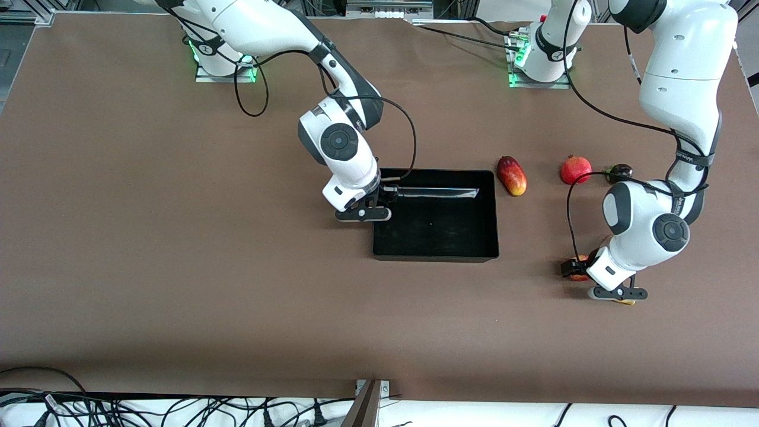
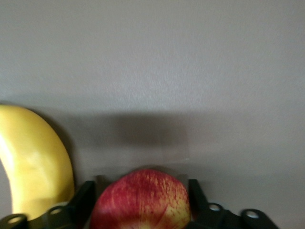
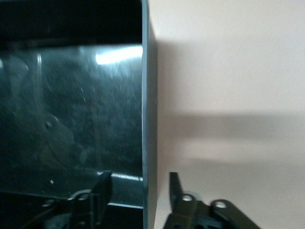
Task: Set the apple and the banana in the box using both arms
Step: 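Grasp and lift the small apple with the left gripper while the right gripper withdraws, then lower the apple into the black box and open the left gripper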
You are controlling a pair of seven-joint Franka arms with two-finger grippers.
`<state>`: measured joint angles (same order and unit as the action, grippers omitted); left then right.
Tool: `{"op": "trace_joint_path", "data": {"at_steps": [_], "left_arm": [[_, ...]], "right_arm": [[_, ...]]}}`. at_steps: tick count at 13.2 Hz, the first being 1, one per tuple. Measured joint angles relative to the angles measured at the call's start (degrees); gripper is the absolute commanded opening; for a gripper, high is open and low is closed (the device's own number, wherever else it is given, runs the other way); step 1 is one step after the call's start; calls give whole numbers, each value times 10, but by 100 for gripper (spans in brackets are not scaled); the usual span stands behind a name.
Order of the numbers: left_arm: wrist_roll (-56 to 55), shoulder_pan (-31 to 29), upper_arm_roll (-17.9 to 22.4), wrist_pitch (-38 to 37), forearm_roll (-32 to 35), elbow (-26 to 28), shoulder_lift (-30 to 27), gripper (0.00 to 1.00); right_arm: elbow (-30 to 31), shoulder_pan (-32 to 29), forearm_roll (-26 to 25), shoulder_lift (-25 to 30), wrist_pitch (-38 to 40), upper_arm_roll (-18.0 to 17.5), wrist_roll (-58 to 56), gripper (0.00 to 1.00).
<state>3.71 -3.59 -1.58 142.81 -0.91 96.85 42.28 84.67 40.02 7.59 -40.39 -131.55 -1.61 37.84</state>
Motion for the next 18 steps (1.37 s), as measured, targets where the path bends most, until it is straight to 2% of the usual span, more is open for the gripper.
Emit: {"op": "trace_joint_path", "data": {"at_steps": [3, 5, 7, 8, 10, 12, 14, 18], "left_arm": [[-3, 0, -1, 8, 0, 10, -4, 0], [-22, 2, -2, 1, 0, 10, -12, 0], [-70, 20, -9, -71, 0, 7, -51, 0], [-107, 38, -15, -121, 0, 6, -82, 0], [-188, 87, -27, -189, -1, 6, -138, 0], [-287, 146, -48, -215, -1, 8, -161, 0], [-359, 207, -60, -216, -1, 15, -152, 0], [-442, 278, -87, -177, -1, 21, -93, 0]], "right_arm": [[-18, -26, 0, 57, 84, 48, -14, 100], [-22, -92, 4, 115, 152, 56, -58, 100], [-22, -166, 26, 178, 241, 64, -121, 100], [-22, -189, 33, 207, 286, 78, -158, 100], [-17, -210, 38, 258, 359, 126, -224, 100], [5, -234, 38, 308, 400, 146, -261, 100], [42, -270, 26, 349, 408, 141, -295, 100], [89, -342, -31, 393, 408, 76, -311, 100]]}}
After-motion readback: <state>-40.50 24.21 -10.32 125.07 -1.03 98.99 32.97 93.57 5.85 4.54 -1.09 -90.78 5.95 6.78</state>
